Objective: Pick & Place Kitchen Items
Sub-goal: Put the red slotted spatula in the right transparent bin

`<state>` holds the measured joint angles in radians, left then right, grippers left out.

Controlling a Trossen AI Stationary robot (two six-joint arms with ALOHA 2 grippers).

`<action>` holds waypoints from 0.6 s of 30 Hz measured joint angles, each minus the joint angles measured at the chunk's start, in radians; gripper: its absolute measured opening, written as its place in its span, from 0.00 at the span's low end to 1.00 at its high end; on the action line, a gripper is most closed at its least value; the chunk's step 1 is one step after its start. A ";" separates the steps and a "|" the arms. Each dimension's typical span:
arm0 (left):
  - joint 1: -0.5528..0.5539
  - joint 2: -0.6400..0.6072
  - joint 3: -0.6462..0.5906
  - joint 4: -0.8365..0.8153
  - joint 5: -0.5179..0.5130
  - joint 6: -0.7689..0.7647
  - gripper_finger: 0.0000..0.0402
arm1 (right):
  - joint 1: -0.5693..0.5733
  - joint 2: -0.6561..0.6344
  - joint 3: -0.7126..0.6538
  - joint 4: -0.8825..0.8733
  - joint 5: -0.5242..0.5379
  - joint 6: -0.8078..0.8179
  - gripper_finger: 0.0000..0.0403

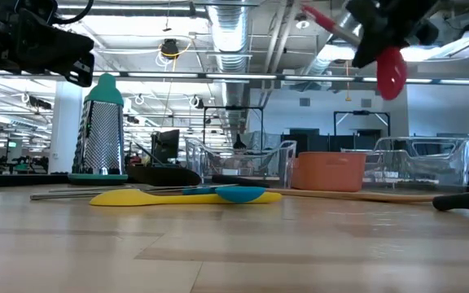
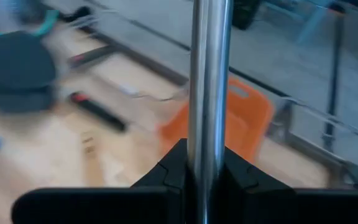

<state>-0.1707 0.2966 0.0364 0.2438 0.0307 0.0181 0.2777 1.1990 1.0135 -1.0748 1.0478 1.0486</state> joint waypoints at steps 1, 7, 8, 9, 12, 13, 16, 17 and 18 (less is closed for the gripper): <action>0.000 0.000 0.000 0.001 0.000 0.000 0.01 | -0.029 -0.015 -0.015 0.004 0.005 0.000 0.10; 0.000 0.000 0.000 0.006 0.000 0.000 0.01 | -0.203 -0.059 -0.050 -0.045 0.027 -0.016 0.10; 0.000 0.000 0.000 0.006 0.000 0.000 0.01 | -0.232 -0.061 -0.052 -0.048 0.027 -0.030 0.10; 0.000 0.000 0.000 0.006 0.000 0.000 0.01 | -0.261 -0.061 -0.053 -0.049 0.026 -0.041 0.10; 0.000 0.000 0.000 0.006 0.000 0.000 0.01 | -0.344 -0.061 -0.053 -0.052 0.026 -0.090 0.10; 0.000 0.000 0.000 0.006 0.000 0.000 0.01 | -0.370 -0.061 -0.053 -0.052 0.026 -0.108 0.10; 0.000 0.000 0.000 0.007 0.000 0.000 0.01 | -0.442 -0.060 -0.053 -0.052 0.025 -0.144 0.10; 0.000 0.000 0.000 0.007 0.000 0.000 0.01 | -0.465 -0.059 -0.053 -0.052 0.023 -0.154 0.10; 0.000 0.000 0.000 0.007 0.000 0.000 0.01 | -0.487 -0.059 -0.053 -0.052 0.024 -0.164 0.10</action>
<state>-0.1707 0.2966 0.0364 0.2512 0.0307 0.0181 -0.2096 1.1400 0.9607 -1.1270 1.0715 0.8843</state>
